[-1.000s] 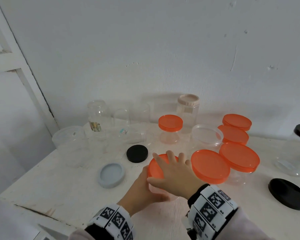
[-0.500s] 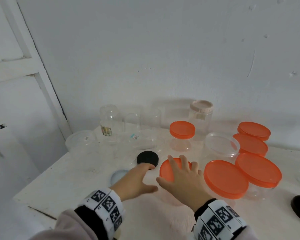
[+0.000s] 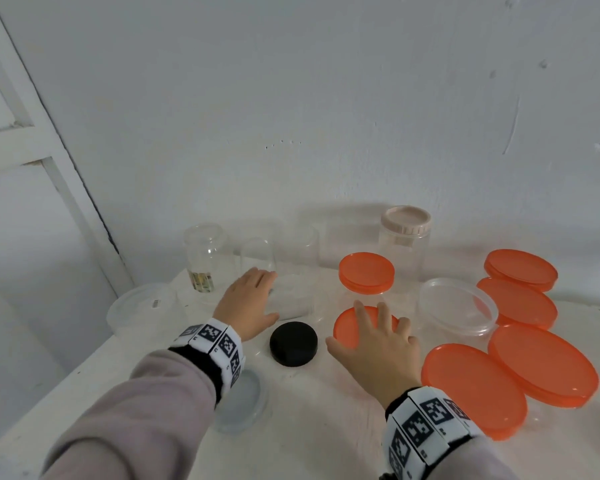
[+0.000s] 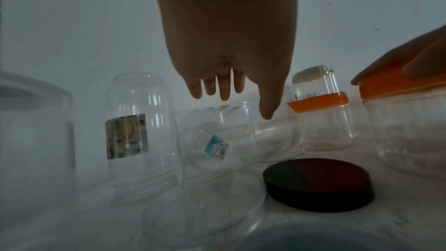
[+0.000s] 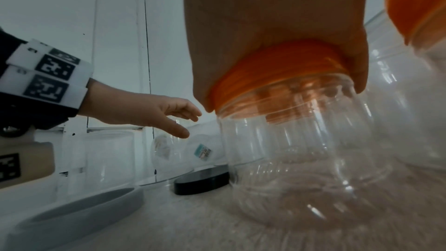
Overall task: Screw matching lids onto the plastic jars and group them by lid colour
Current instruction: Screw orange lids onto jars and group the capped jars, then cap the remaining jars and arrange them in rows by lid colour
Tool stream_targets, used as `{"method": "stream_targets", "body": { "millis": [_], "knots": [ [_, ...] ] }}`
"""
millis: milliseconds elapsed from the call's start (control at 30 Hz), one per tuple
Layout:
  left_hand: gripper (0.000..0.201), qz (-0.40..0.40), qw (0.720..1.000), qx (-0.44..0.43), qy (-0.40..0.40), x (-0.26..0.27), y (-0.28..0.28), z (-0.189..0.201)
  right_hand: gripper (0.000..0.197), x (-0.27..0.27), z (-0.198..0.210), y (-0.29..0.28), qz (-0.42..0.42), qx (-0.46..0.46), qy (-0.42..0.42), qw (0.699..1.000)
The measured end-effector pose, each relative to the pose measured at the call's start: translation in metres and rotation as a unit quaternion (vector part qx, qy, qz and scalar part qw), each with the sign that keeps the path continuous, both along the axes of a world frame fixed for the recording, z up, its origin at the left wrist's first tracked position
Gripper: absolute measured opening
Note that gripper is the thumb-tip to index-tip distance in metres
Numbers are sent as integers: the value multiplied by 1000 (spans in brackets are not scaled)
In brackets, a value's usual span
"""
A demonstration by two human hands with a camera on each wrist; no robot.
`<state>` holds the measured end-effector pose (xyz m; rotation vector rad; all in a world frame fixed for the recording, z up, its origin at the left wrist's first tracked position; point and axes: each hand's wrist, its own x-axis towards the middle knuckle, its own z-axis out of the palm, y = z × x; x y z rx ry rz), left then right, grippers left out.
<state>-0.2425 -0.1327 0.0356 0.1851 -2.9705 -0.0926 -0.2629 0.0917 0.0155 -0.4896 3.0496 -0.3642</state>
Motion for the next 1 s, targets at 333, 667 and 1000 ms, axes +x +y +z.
{"method": "stream_targets", "body": {
  "millis": [333, 667, 1000],
  "knots": [
    [92, 69, 990, -104, -64, -20, -5, -14, 82, -18, -3, -10, -31, 14, 16, 999],
    [96, 71, 984, 145, 69, 23, -13, -13, 77, -23, -5, -12, -28, 17, 33, 999],
    [117, 79, 908, 405, 71, 70, 23, -11, 74, -14, 14, 4, 56, -54, -14, 997]
  ]
}}
